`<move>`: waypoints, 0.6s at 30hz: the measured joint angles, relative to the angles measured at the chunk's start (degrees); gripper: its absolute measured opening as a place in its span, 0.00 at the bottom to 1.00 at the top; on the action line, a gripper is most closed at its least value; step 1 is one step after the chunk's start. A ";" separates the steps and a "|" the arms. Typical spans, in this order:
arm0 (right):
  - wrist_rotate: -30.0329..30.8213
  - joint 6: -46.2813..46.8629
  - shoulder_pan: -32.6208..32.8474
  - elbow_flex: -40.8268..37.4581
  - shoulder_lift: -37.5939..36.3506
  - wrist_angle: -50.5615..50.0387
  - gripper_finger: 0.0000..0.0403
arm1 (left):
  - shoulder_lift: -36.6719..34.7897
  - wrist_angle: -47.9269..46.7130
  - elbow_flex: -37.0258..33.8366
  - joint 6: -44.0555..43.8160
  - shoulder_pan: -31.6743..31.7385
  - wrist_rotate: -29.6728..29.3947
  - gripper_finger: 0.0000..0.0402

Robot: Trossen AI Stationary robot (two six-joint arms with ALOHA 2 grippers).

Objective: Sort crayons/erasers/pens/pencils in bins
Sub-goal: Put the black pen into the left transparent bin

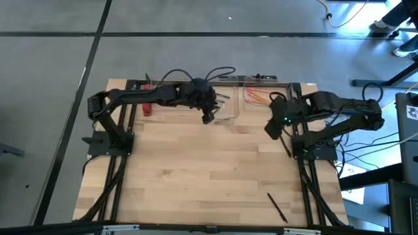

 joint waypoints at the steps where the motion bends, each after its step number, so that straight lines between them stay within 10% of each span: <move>1: -1.04 3.18 -0.48 -0.65 -0.01 -2.54 0.35 | -0.89 0.02 0.00 0.10 -0.79 -0.09 0.19; 18: -17.15 -1.58 -17.60 -30.35 -0.01 7.54 0.35 | -8.35 0.00 0.00 10.18 -12.70 -0.38 0.19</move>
